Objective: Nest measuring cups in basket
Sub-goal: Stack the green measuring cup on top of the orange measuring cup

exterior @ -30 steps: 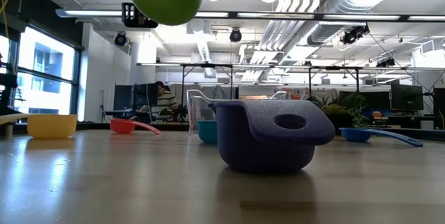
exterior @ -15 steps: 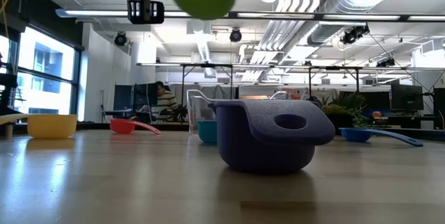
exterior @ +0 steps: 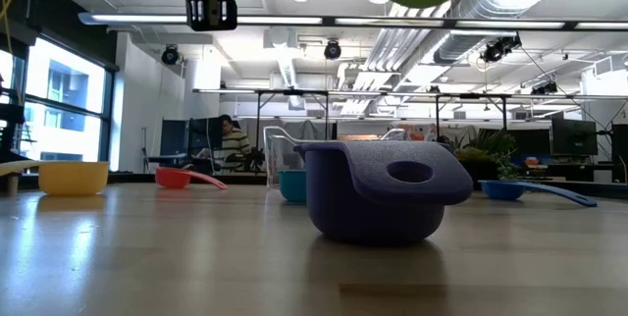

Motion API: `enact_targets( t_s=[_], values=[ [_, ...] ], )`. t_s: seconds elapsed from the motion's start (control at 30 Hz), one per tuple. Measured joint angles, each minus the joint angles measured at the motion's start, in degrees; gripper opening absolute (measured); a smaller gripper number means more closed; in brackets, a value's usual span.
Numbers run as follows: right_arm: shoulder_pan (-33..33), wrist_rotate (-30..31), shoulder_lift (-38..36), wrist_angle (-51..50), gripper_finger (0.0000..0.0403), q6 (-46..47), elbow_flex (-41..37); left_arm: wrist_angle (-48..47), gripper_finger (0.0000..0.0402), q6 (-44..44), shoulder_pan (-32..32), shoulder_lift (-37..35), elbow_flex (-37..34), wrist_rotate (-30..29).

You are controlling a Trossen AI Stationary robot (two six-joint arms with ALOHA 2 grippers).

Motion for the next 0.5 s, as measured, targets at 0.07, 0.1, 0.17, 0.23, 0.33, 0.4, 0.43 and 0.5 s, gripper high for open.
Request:
enact_targets(
  t_s=[0.07, 0.1, 0.17, 0.23, 0.33, 0.4, 0.43, 0.5],
  values=[
    [1.0, 0.3, 0.1, -3.5, 0.0000, 4.5, 0.0, 0.0, 0.0104, 0.0, 0.0, 0.0, 0.0, 0.0],
    [1.5, 0.1, 0.1, -5.4, 0.0000, 6.8, 0.0, 0.0, 0.0104, 0.0, 0.0, 0.0, 0.0, 0.0],
    [2.5, -0.1, 0.3, -7.6, 0.0000, 10.8, 0.0, 0.0, 0.0104, 0.0, 0.0, 0.0, 0.0, 0.0],
    [3.6, -0.1, 0.5, -10.3, 0.0000, 14.4, 0.0, 0.0, 0.0104, 0.0, 0.0, 0.0, 0.0, 0.0],
    [5.3, -0.3, 0.5, -13.8, 0.0000, 19.9, 0.0, -0.1, 0.0104, 0.0, 0.0, 0.0, 0.0, 0.0],
    [6.5, -0.5, 0.5, -15.7, 0.0000, 23.1, 0.0, -0.1, 0.0104, 0.0, 0.0, 0.0, 0.0, 0.0],
    [7.1, -0.6, 0.5, -16.5, 0.0000, 24.4, 0.0, -0.1, 0.0104, 0.0, 0.0, 0.0, 0.0, 0.0],
    [8.4, -0.9, 0.5, -17.7, 0.0000, 26.7, 0.0, -0.1, 0.0104, 0.1, 0.0, 0.0, 0.0, 0.0]
  ],
)
